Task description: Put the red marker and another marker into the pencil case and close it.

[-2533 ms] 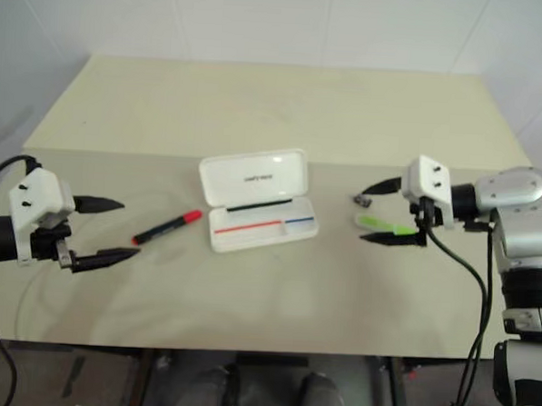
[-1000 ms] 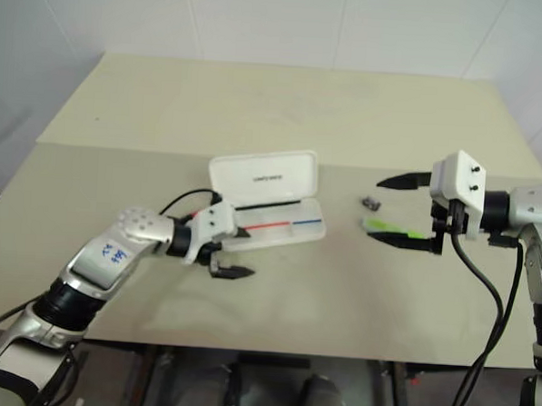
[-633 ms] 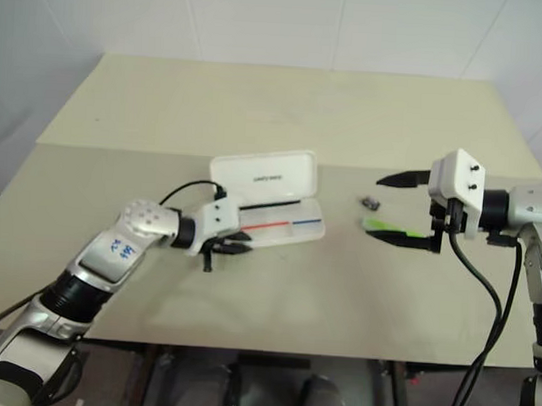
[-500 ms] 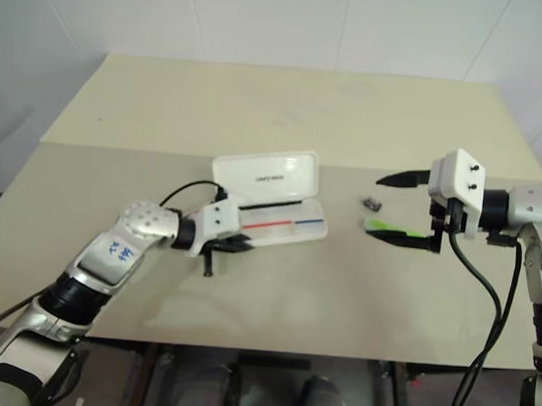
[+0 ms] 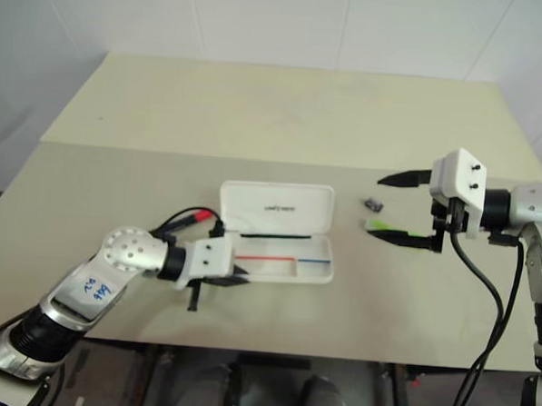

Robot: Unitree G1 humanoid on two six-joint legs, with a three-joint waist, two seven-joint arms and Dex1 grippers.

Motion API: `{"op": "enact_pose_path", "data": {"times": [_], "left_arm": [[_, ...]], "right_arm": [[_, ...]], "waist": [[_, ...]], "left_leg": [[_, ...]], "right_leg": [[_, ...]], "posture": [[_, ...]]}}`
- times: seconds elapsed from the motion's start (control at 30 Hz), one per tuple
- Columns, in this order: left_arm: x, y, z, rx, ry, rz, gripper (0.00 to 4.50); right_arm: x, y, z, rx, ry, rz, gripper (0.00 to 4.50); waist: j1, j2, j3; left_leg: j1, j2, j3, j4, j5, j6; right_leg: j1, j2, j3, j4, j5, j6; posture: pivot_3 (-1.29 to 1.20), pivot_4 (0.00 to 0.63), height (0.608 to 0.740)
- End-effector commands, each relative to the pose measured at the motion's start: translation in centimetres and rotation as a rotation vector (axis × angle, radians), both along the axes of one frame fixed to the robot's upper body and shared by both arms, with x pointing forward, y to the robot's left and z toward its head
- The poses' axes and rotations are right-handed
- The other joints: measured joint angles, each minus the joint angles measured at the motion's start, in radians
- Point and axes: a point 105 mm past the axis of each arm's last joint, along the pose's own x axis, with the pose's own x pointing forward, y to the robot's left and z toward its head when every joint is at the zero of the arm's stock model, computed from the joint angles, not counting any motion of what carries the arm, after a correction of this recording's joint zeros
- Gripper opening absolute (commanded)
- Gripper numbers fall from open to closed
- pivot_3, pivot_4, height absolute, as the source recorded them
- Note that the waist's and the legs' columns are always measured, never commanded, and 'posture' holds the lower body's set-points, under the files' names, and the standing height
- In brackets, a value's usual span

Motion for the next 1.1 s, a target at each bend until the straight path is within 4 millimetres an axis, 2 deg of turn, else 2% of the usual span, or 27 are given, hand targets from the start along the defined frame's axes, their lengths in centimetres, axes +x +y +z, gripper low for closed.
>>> {"op": "enact_pose_path", "data": {"times": [0.03, 0.17, 0.3, 0.53, 0.67, 0.77, 0.93, 1.03, 1.1], "left_arm": [[-1.8, -0.9, -0.7, 0.008, 0.045, -0.084, 0.01], [-1.7, -0.2, -1.5, 0.076, 0.036, -0.070, 0.01], [-1.7, -0.7, -1.3, 0.045, 0.056, -0.038, 0.01], [-1.9, -1.1, -1.0, 0.017, 0.081, -0.021, 2.18], [-2.6, -1.8, -0.1, -0.054, 0.144, -0.022, 3.44], [-3.3, -2.5, 1.4, -0.137, 0.181, -0.026, 4.45], [-4.2, -1.9, 3.4, -0.176, 0.179, -0.015, 4.49], [-4.8, -0.8, 4.6, -0.188, 0.178, 0.012, 4.49], [-4.9, 0.7, 6.0, -0.201, 0.141, 0.060, 4.49]], "right_arm": [[-0.4, -0.2, 1.3, -0.011, -0.044, 0.003, 4.50], [-0.4, -0.2, 1.3, -0.012, -0.044, 0.004, 4.50], [-0.5, -0.2, 1.1, -0.017, -0.033, 0.011, 4.50], [-0.6, 0.3, 1.1, -0.012, -0.030, 0.038, 4.50], [-0.6, 0.6, 1.1, -0.007, -0.025, 0.057, 4.50], [-0.4, 0.9, 1.2, 0.000, -0.022, 0.072, 4.50], [0.1, 1.3, 1.3, 0.000, -0.020, 0.097, 4.50], [0.5, 1.5, 1.3, -0.002, -0.016, 0.109, 4.50], [0.8, 1.7, 1.3, -0.002, -0.017, 0.121, 4.50]], "waist": [[0.002, 0.000, 0.000], [0.005, 0.000, 0.000], [0.011, 0.000, 0.000], [0.017, 0.000, 0.000], [0.015, 0.000, 0.000], [0.014, 0.000, 0.000], [0.009, 0.000, 0.000], [0.010, 0.000, 0.000], [0.008, 0.000, 0.000]], "left_leg": [[0.000, 0.000, 0.000, 0.000, 0.000, 0.000], [0.000, 0.000, 0.000, 0.000, 0.000, 0.000], [0.000, 0.000, 0.000, 0.000, 0.000, 0.000], [0.001, 0.000, -0.001, 0.002, 0.000, 0.000], [0.000, 0.000, -0.001, 0.002, -0.001, 0.001], [0.000, 0.000, -0.002, 0.002, -0.001, 0.001], [0.001, 0.000, -0.002, 0.002, -0.001, 0.001], [0.001, 0.001, -0.002, 0.002, -0.001, 0.001], [0.001, 0.001, -0.002, 0.002, -0.001, 0.001]], "right_leg": [[0.000, 0.000, 0.000, 0.000, 0.000, 0.000], [0.000, 0.000, 0.000, -0.001, 0.000, 0.000], [0.000, 0.000, 0.000, -0.001, 0.000, 0.000], [0.001, 0.000, 0.000, -0.001, 0.000, 0.000], [0.003, 0.000, -0.001, -0.002, 0.000, 0.000], [0.003, 0.000, -0.001, -0.002, 0.000, 0.000], [0.003, 0.000, -0.001, -0.002, 0.000, 0.000], [0.003, 0.001, -0.001, -0.002, 0.000, 0.000], [0.003, 0.001, -0.001, -0.003, 0.000, 0.000]], "posture": [[0.00, 0.150, 0.740], [0.00, 0.150, 0.740], [0.00, 0.150, 0.740], [0.00, 0.150, 0.740], [0.00, 0.150, 0.740], [0.00, 0.150, 0.740], [0.00, 0.150, 0.740], [0.00, 0.150, 0.740], [0.00, 0.150, 0.740]]}}
